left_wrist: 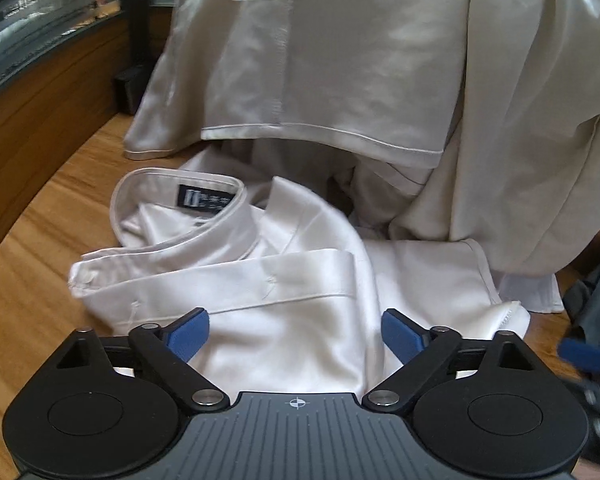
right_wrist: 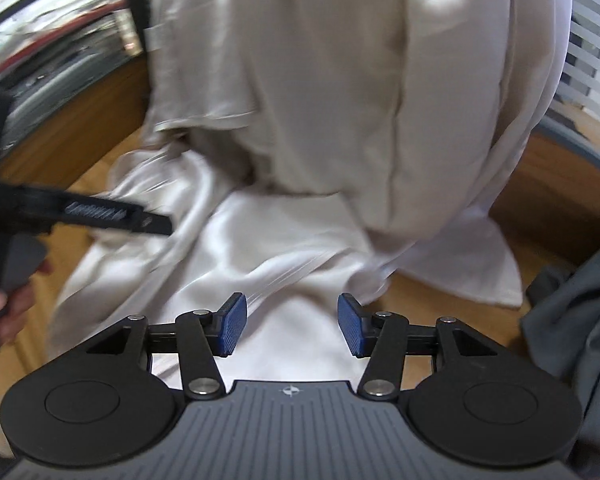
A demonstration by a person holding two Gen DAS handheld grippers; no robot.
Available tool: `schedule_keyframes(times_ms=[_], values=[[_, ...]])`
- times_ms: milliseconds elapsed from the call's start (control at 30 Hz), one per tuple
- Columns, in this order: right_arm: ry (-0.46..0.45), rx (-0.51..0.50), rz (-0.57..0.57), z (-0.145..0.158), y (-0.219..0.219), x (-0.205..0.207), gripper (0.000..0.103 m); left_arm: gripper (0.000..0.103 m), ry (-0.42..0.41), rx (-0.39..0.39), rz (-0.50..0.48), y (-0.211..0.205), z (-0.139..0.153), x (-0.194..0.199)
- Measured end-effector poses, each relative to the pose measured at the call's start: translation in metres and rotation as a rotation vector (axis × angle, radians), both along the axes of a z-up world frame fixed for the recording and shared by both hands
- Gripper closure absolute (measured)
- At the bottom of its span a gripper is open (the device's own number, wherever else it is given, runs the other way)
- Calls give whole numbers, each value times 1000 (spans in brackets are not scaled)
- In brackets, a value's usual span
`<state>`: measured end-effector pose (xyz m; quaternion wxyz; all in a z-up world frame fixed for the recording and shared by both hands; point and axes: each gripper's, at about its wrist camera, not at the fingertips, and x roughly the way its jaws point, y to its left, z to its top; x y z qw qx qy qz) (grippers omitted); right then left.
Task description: Fold clothes
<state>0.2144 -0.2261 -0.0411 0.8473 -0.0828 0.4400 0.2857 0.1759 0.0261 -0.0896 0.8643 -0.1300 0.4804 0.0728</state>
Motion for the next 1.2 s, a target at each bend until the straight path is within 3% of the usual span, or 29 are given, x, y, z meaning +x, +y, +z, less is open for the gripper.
schedule_keyframes(times_ms=[133, 167, 233, 300, 333, 367, 433, 500, 667, 800, 967, 1133, 1167, 1200], values=[[11, -36, -38, -21, 4, 33, 46, 25, 39, -26, 14, 1, -11, 9], [22, -39, -45, -27, 5, 39, 46, 31, 40, -43, 20, 2, -13, 9], [48, -40, -55, -38, 5, 49, 46, 46, 48, -71, 26, 6, -16, 8], [73, -35, -60, -48, 6, 57, 47, 81, 46, -76, 24, 8, -15, 4], [85, -32, -60, -52, 6, 60, 52, 87, 40, -73, 25, 9, -14, 2], [95, -27, -57, -54, 6, 62, 68, 93, 30, -70, 29, 11, -11, -2], [104, -12, -53, -54, 6, 61, 96, 94, 3, -58, 51, 19, -4, -13], [88, 16, -47, -45, 6, 55, 99, 94, -16, -46, 81, 29, 3, -25], [63, 139, 21, -9, 10, 20, 100, 95, -42, -63, 175, 68, 15, -63], [95, 181, 131, 13, 23, -22, 100, 95, -44, -24, 235, 93, 23, -95], [198, 226, 271, 21, 47, -73, 100, 95, -38, 28, 304, 114, 28, -138], [282, 222, 439, 21, 77, -116, 100, 94, -11, -3, 370, 131, 25, -176], [301, 222, 463, 20, 81, -121, 100, 91, -10, -19, 378, 132, 27, -181], [323, 224, 484, 19, 85, -124, 100, 83, -13, -40, 379, 133, 28, -184]])
